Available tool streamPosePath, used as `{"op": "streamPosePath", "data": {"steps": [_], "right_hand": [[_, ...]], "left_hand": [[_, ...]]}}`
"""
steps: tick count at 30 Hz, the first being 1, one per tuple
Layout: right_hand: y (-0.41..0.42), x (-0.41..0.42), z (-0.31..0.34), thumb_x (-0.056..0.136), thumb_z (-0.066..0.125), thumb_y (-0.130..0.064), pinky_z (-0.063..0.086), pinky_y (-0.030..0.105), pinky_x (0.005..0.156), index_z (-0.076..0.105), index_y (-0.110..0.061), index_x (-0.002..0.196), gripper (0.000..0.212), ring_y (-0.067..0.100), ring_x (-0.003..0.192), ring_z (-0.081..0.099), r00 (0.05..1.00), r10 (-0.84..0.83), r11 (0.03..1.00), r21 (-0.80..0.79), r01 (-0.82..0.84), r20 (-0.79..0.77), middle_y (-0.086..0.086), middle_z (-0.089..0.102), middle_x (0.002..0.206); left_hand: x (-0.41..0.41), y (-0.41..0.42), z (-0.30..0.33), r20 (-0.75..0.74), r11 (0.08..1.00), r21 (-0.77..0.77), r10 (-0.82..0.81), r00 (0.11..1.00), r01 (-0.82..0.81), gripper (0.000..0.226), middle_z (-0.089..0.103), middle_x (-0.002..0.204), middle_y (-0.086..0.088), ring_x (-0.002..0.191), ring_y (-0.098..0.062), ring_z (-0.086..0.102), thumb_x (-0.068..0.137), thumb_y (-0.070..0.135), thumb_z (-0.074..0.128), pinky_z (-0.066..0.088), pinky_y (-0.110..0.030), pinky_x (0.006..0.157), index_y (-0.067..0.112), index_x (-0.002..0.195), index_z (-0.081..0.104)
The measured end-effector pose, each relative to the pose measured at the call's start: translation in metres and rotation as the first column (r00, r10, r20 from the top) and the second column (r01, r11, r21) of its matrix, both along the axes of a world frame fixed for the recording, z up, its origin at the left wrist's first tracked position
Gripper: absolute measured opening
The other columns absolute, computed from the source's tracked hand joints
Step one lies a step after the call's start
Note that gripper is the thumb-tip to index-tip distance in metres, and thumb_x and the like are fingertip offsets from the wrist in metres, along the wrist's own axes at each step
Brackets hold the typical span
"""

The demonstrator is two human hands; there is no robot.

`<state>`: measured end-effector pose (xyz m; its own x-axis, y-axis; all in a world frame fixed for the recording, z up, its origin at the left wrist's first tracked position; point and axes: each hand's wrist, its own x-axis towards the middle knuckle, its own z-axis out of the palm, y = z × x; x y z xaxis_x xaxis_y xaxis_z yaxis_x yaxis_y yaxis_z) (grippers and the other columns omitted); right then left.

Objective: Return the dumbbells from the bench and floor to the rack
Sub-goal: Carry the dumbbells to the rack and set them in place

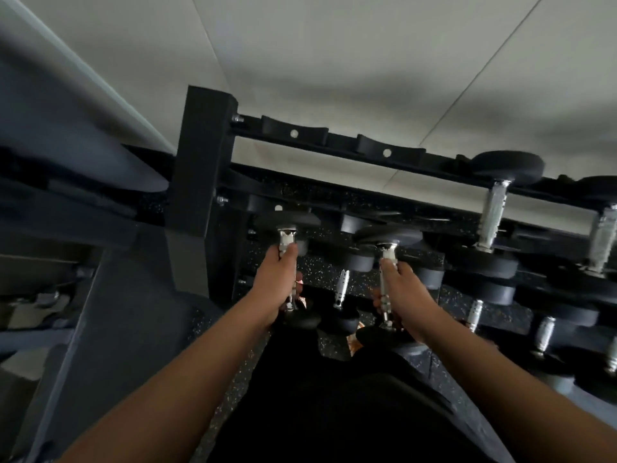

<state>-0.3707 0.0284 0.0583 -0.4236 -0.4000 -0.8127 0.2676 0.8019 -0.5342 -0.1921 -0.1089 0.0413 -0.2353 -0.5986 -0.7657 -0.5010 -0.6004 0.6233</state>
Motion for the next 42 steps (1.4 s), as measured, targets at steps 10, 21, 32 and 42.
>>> {"op": "streamPosePath", "data": {"steps": [10, 21, 32, 42], "right_hand": [[-0.071, 0.01, -0.002, 0.102, 0.04, -0.05, 0.05, 0.042, 0.068, 0.052, -0.024, 0.11, 0.03, 0.028, 0.07, 0.064, 0.987, -0.162, 0.986, 0.04, 0.163, -0.019, 0.018, 0.069, 0.088], [-0.096, 0.003, 0.001, 0.101, 0.038, -0.054, 0.05, 0.039, 0.068, 0.052, -0.024, 0.112, 0.035, 0.028, 0.082, 0.068, 0.99, -0.138, 0.986, 0.087, 0.141, -0.04, 0.015, 0.07, 0.098], [-0.097, -0.017, 0.007, 0.104, 0.038, -0.049, 0.05, 0.038, 0.068, 0.052, -0.024, 0.112, 0.03, 0.024, 0.073, 0.066, 0.99, -0.133, 0.988, 0.074, 0.137, -0.054, 0.013, 0.071, 0.093], [-0.101, -0.031, -0.003, 0.101, 0.04, -0.054, 0.051, 0.04, 0.068, 0.054, -0.025, 0.113, 0.034, 0.021, 0.068, 0.067, 0.978, -0.205, 0.977, 0.047, 0.207, -0.034, 0.012, 0.071, 0.084]], "left_hand": [[-0.021, -0.123, -0.005, -0.025, 0.977, -0.03, -0.211, 0.977, 0.21, 0.037, 0.063, 0.091, -0.007, 0.071, -0.016, 0.061, 0.102, 0.049, 0.042, 0.049, -0.028, 0.058, 0.023, 0.128, 0.05], [-0.07, -0.169, -0.012, -0.099, 0.983, -0.06, -0.178, 0.979, 0.172, 0.024, 0.058, 0.089, -0.011, 0.07, -0.021, 0.056, 0.103, 0.043, 0.042, 0.051, -0.029, 0.058, 0.028, 0.121, 0.044], [-0.076, -0.161, -0.021, -0.102, 0.987, -0.089, -0.144, 0.984, 0.135, 0.027, 0.058, 0.082, -0.008, 0.065, -0.019, 0.055, 0.102, 0.046, 0.042, 0.049, -0.025, 0.053, 0.027, 0.12, 0.05], [-0.088, -0.177, -0.042, -0.059, 0.975, -0.121, -0.192, 0.98, 0.184, 0.03, 0.053, 0.081, -0.009, 0.058, -0.014, 0.05, 0.102, 0.043, 0.044, 0.046, -0.027, 0.05, 0.023, 0.123, 0.048]]}}
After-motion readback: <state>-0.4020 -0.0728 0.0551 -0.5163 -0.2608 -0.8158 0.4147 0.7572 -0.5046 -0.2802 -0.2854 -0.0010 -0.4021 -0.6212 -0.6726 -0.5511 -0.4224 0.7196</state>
